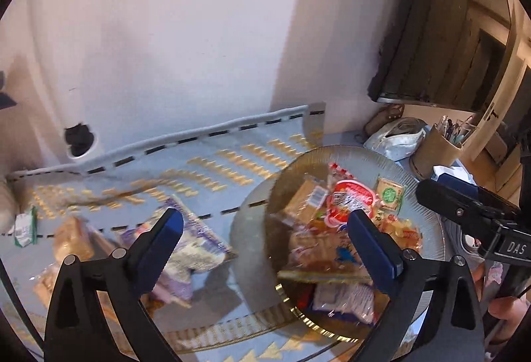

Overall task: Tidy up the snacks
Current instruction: 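Carry both bars over the glass bowl and open both grippers to drop them, then grasp the white-green wrapped pack by the vase with the left gripper while the right grasps the square cake pack, then lift both packs and hold them above the tablecloth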

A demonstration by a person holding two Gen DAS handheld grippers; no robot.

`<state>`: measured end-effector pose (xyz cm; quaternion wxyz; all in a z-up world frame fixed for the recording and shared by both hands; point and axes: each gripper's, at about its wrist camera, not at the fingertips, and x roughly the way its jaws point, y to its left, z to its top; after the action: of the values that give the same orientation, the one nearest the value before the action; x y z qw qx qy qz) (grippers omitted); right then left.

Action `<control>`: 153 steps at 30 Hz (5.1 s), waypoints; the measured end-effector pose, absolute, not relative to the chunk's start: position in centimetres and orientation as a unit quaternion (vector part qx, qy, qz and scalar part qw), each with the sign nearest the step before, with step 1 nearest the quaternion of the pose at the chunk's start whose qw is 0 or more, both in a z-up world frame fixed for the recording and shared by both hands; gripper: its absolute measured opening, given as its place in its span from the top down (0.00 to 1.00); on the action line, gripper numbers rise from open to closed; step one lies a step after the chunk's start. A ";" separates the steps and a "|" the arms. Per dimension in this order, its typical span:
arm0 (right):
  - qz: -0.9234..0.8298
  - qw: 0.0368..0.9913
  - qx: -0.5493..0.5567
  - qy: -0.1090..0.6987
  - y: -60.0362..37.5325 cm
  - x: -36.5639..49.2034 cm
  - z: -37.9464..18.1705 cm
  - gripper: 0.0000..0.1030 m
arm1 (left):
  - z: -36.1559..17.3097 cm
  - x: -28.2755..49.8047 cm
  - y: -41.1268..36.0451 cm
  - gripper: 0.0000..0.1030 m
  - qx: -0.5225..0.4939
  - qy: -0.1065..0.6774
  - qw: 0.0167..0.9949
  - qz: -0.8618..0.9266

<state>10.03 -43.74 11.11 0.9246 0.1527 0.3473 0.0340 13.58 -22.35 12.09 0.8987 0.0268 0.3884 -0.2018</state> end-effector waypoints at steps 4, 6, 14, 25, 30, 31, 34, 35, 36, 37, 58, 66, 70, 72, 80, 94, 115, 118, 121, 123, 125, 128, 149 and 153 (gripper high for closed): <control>0.043 0.927 0.151 0.342 -41.3 9.8 11.8 0.03 | 12.9 13.5 -19.5 0.04 0.019 0.384 0.905 -0.184; 0.049 0.927 0.153 0.338 -39.9 9.8 12.4 0.03 | 13.3 13.5 -17.8 0.04 0.017 0.382 0.907 -0.173; 0.085 0.930 0.151 0.325 -33.1 10.0 13.8 0.03 | 14.3 13.5 -11.0 0.03 0.018 0.381 0.914 -0.138; 0.141 0.926 0.131 0.326 -23.8 11.9 12.9 0.03 | 12.3 15.9 1.6 0.03 -0.022 0.394 0.918 -0.045; 0.171 0.918 0.113 0.339 -19.3 14.0 11.0 0.03 | 9.6 17.5 7.2 0.03 -0.064 0.403 0.913 0.014; 0.178 0.915 0.107 0.347 -18.3 14.6 10.4 0.03 | 9.0 18.0 8.0 0.03 -0.071 0.406 0.911 0.021; 0.195 0.904 0.088 0.370 -15.3 16.6 8.3 0.03 | 6.9 19.6 9.6 0.03 -0.079 0.418 0.904 0.044; 0.199 0.902 0.083 0.374 -14.7 17.0 7.7 0.03 | 6.1 20.2 9.8 0.03 -0.076 0.422 0.902 0.053; 0.202 0.900 0.076 0.380 -13.9 17.6 7.0 0.03 | 5.5 20.6 10.0 0.03 -0.073 0.425 0.900 0.060; 0.205 0.897 0.064 0.387 -13.0 18.3 6.2 0.03 | 4.7 21.2 10.2 0.03 -0.070 0.431 0.897 0.066; 0.182 0.927 0.006 0.328 -8.2 22.6 0.7 0.03 | -0.5 25.4 8.3 0.01 -0.033 0.437 0.894 0.096; 0.182 0.929 0.000 0.323 -8.6 21.8 0.3 0.03 | -0.6 25.4 8.3 0.00 -0.033 0.437 0.894 0.097; 0.195 0.924 -0.021 0.328 -8.4 21.1 0.4 0.05 | -0.8 25.3 8.9 0.00 -0.033 0.437 0.893 0.099; 0.196 0.924 -0.030 0.327 -8.0 21.0 0.4 0.17 | -0.8 25.3 8.8 0.00 -0.034 0.437 0.893 0.100; 0.212 0.920 -0.019 0.329 -7.9 20.9 0.9 0.53 | -0.4 24.9 9.1 0.44 -0.039 0.415 0.904 0.095; 0.245 0.921 0.105 0.285 -13.9 18.2 4.6 0.55 | 0.8 22.2 10.3 0.53 -0.082 0.375 0.921 0.060; 0.155 0.912 0.048 0.377 -24.5 2.6 -1.0 0.55 | 4.5 2.6 -3.8 0.53 -0.073 0.369 0.922 -0.091; 0.149 0.904 0.038 0.398 -25.2 1.7 -2.2 0.48 | 2.0 1.5 -5.7 0.52 -0.042 0.401 0.911 -0.085; 0.147 0.897 0.046 0.415 -25.9 1.4 -3.0 0.40 | -0.1 0.9 -5.9 0.52 -0.030 0.428 0.900 -0.079; 0.133 0.901 0.043 0.411 -26.6 1.3 -2.9 0.30 | -0.3 0.5 -6.4 0.48 -0.014 0.414 0.907 -0.073; 0.097 0.906 0.010 0.412 -26.5 1.4 -2.9 0.12 | -0.4 0.8 -6.8 0.44 0.006 0.419 0.906 -0.056; 0.105 0.896 -0.008 0.431 -26.2 2.1 -3.5 0.10 | -0.7 1.2 -7.2 0.31 0.019 0.425 0.903 -0.061; 0.107 0.890 -0.035 0.442 -25.3 2.5 -4.0 0.00 | -1.4 1.8 -8.9 0.00 0.054 0.445 0.891 -0.072; 0.106 0.890 -0.034 0.442 -25.4 2.5 -4.0 0.00 | -1.4 1.8 -8.8 0.00 0.053 0.445 0.891 -0.072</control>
<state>2.51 -25.35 -3.96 0.8899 -0.0344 0.4422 0.1062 1.77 -8.83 -1.37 0.8911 0.0531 0.4449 -0.0716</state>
